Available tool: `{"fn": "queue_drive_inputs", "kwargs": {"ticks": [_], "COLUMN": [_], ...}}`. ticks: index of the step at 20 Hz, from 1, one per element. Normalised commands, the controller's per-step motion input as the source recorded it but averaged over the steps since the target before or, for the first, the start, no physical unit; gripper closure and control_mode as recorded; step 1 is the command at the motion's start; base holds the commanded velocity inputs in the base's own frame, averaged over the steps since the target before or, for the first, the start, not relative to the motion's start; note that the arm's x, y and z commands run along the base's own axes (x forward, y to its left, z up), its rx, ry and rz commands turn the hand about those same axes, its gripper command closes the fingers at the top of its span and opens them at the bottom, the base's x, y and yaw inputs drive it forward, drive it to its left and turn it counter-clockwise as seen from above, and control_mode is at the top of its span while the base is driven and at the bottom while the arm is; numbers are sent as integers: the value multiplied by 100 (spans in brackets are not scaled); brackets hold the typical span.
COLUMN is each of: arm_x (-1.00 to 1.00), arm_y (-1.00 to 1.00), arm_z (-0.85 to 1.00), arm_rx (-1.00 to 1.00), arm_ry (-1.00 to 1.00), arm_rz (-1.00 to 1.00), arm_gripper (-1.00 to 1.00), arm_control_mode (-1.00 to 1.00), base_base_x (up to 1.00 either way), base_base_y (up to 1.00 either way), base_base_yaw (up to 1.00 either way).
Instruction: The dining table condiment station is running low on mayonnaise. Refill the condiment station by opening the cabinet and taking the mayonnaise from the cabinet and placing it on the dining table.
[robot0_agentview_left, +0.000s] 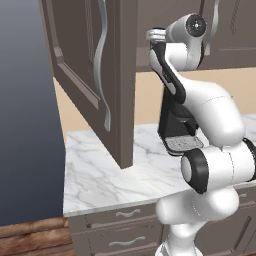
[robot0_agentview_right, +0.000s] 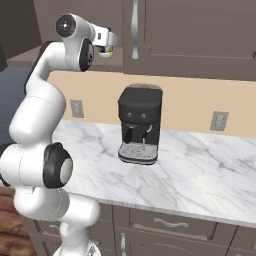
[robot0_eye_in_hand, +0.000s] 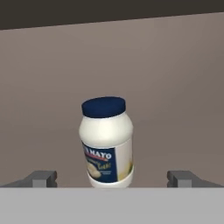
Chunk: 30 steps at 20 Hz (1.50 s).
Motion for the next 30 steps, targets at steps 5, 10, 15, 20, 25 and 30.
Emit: {"fn": "queue_drive_inputs", "kwargs": {"ticks": [5, 10, 15, 20, 25, 30], "arm_x": [19, 19, 12, 14, 11, 12], "arm_y": [0, 0, 0, 0, 0, 0], "arm_z": [0, 0, 0, 0, 0, 0], "arm_rx": [-1, 0, 0, 0, 0, -1], "arm_ry": [0, 0, 2, 1, 0, 0], "arm_rz": [0, 0, 0, 0, 0, 0], "arm_gripper": [-100, -100, -100, -100, -100, -100], "arm_control_mode": [-100, -100, -100, -100, -100, -100], "base_base_x": [0, 0, 0, 0, 0, 0], "base_base_y": [0, 0, 0, 0, 0, 0], "base_base_yaw": [0, 0, 0, 0, 0, 0]}}
